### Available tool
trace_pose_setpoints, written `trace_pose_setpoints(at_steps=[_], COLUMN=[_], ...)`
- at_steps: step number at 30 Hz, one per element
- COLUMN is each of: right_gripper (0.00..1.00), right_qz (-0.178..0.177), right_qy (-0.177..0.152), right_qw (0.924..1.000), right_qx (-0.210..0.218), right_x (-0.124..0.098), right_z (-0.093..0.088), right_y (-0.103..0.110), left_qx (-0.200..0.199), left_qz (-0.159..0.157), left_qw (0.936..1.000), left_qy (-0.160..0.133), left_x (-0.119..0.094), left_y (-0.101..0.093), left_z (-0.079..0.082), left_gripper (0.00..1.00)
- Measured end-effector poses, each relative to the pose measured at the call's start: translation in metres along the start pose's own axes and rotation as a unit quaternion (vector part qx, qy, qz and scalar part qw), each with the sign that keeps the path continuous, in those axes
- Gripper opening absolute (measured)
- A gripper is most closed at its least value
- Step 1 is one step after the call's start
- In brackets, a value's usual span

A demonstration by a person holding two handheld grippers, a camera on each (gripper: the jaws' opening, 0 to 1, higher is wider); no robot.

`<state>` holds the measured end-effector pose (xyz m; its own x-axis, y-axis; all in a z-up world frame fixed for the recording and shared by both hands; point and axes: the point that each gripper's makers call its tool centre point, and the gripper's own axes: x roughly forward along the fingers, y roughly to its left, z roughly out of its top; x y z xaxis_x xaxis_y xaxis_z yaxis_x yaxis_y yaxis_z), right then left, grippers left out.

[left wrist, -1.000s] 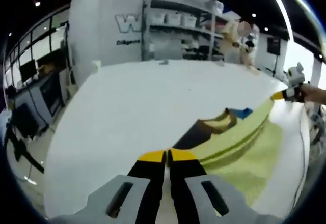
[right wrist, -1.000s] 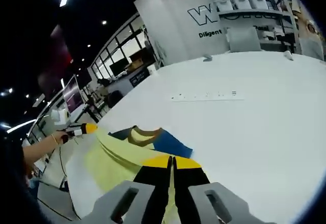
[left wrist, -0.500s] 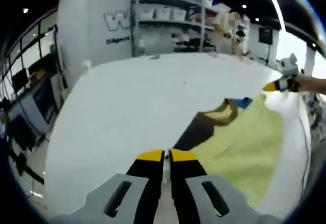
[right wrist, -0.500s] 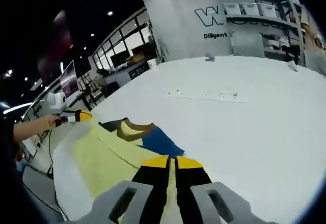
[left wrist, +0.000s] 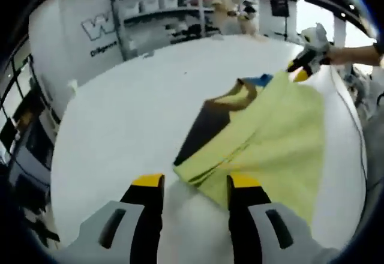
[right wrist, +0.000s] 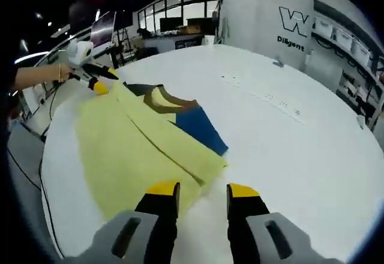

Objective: Fold the garment on the visible template until the final outline fits inside the template.

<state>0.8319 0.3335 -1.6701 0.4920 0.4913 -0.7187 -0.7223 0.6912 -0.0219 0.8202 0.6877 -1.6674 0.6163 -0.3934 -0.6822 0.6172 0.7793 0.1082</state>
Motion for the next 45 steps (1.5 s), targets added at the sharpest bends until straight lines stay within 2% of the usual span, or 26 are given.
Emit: trace_pose_setpoints(at_steps=[3,5,7,8,9,10,11,12,15,17,23,26,28,32,37,41,45], right_gripper=[0.24,0.23,0.23,0.22,0.22,0.21,0.19,0.19,0.21,0.20,0.20,0.20,0.21,0.21,0.21,0.20,0.20], right_qz=[-0.001,-0.003,-0.011,-0.014,-0.024,-0.020,-0.020,-0.029,-0.049,-0.047,-0.044,-0.039,-0.031,-0.005,0.005,0.011,0.010], right_qy=[0.000,-0.004,-0.012,-0.015,-0.029,-0.068,-0.081,-0.101,-0.098,-0.100,-0.093,-0.089,-0.084,-0.081,-0.072,-0.064,-0.056], right_qw=[1.0000,0.9998,0.9992,0.9988,0.9963,0.9903,0.9881,0.9840,0.9851,0.9839,0.9853,0.9856,0.9868,0.9880,0.9882,0.9891,0.9899], right_qx=[-0.001,0.017,0.038,0.045,0.078,0.119,0.129,0.144,0.133,0.140,0.136,0.138,0.135,0.131,0.135,0.132,0.130], right_x=[0.004,0.009,0.013,0.013,0.015,0.015,0.015,0.012,0.007,0.003,-0.004,-0.008,-0.011,-0.012,-0.019,-0.023,-0.024], right_z=[0.001,0.004,0.010,0.012,0.017,0.030,0.034,0.043,0.043,0.043,0.036,0.030,0.027,0.018,0.004,-0.010,-0.021], right_y=[-0.001,-0.007,-0.014,-0.015,-0.024,-0.028,-0.028,-0.034,-0.045,-0.047,-0.045,-0.041,-0.031,-0.013,0.004,0.018,0.028], left_qx=[-0.012,-0.038,-0.066,-0.067,-0.078,-0.098,-0.103,-0.123,-0.154,-0.153,-0.150,-0.163,-0.180,-0.186,-0.193,-0.184,-0.179], left_qz=[0.010,0.029,0.035,0.038,0.055,0.070,0.076,0.093,0.109,0.110,0.100,0.093,0.087,0.073,0.049,0.032,0.019], left_qw=[0.9998,0.9988,0.9972,0.9970,0.9955,0.9927,0.9917,0.9876,0.9810,0.9812,0.9827,0.9817,0.9787,0.9785,0.9778,0.9806,0.9828], left_qy=[0.008,0.013,-0.004,-0.005,-0.003,-0.008,-0.009,-0.031,-0.045,-0.042,-0.041,-0.036,-0.046,-0.050,-0.067,-0.058,-0.041], left_x=[0.003,0.013,0.013,0.013,0.015,0.018,0.018,0.017,0.017,0.010,0.002,-0.004,-0.008,-0.021,-0.026,-0.028,-0.028], left_y=[0.006,0.019,0.021,0.022,0.027,0.036,0.038,0.045,0.055,0.055,0.047,0.040,0.038,0.015,-0.010,-0.034,-0.047], left_z=[-0.002,-0.005,0.002,0.003,0.004,0.007,0.008,0.016,0.019,0.023,0.021,0.017,0.016,0.011,0.004,-0.008,-0.020], left_gripper=[0.35,0.35,0.36,0.35,0.35,0.33,0.31,0.29,0.26,0.23,0.24,0.24,0.23,0.25,0.26,0.25,0.21])
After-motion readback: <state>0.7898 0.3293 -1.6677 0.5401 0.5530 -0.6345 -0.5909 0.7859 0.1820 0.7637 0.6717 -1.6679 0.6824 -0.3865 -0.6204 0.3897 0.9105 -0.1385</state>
